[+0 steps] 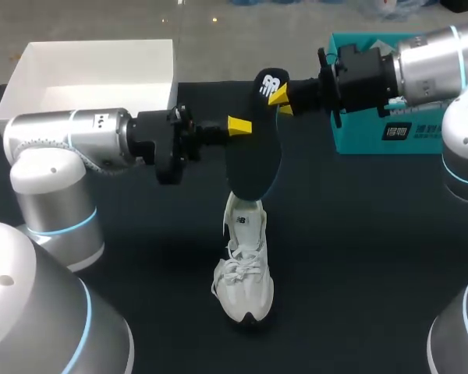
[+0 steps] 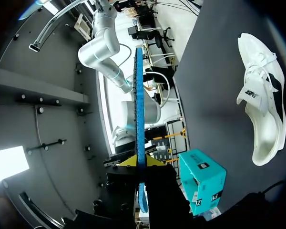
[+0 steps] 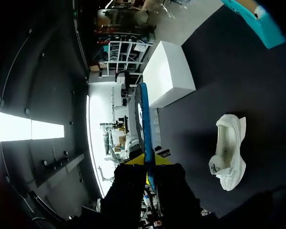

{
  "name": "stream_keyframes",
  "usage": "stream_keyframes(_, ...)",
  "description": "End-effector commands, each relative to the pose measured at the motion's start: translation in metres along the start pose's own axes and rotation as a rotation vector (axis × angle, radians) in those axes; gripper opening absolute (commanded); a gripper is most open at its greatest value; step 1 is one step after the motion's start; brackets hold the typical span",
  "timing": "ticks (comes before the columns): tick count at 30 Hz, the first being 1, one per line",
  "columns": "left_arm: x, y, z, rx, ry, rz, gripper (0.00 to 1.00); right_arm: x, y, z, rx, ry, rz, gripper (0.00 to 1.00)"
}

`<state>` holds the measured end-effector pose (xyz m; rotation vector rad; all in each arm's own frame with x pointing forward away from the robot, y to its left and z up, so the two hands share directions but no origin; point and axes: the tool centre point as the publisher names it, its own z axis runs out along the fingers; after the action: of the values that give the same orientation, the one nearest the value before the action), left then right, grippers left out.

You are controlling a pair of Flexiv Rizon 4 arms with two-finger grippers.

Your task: Take the shoe out of the shoebox, open the shoe tongue, remove and reinsert the insole, then place the shoe into the shoebox

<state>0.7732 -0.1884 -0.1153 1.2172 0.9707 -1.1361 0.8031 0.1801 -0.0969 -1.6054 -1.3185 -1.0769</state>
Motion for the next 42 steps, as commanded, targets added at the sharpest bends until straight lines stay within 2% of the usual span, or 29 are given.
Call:
stream_keyframes(1, 0.003, 0.001, 0.002, -0.008, -0.009, 0.002, 0.0, -0.001, -0.01, -0.006, -0.03, 0.045, -0.015, 1.0)
stream_keyframes(6, 0.002, 0.004, -0.004, -0.025, -0.02, -0.005, 0.0, 0.0, -0.021, -0.025, -0.095, 0.106, -0.082, 1.0)
stream_keyframes(12, -0.006, 0.005, -0.01, -0.036, -0.013, -0.003, 0.0, -0.005, -0.045, -0.046, -0.096, 0.159, -0.097, 1.0)
stream_keyframes(18, -0.014, 0.007, -0.018, -0.056, -0.041, -0.011, 0.0, -0.014, -0.059, -0.062, -0.12, 0.175, -0.1, 1.0)
stream_keyframes(27, -0.016, 0.006, -0.021, -0.05, -0.047, -0.022, 0.0, -0.029, -0.061, -0.087, -0.152, 0.135, -0.11, 1.0)
stream_keyframes(33, -0.014, 0.002, -0.024, -0.034, -0.023, -0.046, 0.0, -0.029, -0.061, -0.087, -0.152, 0.135, -0.11, 1.0)
stream_keyframes(36, -0.012, 0.0, -0.025, 0.011, 0.062, 0.019, 0.0, -0.029, -0.061, -0.087, -0.152, 0.135, -0.11, 1.0)
stream_keyframes(42, -0.012, 0.0, -0.025, 0.011, 0.062, 0.019, 0.0, -0.029, -0.061, -0.087, -0.152, 0.135, -0.11, 1.0)
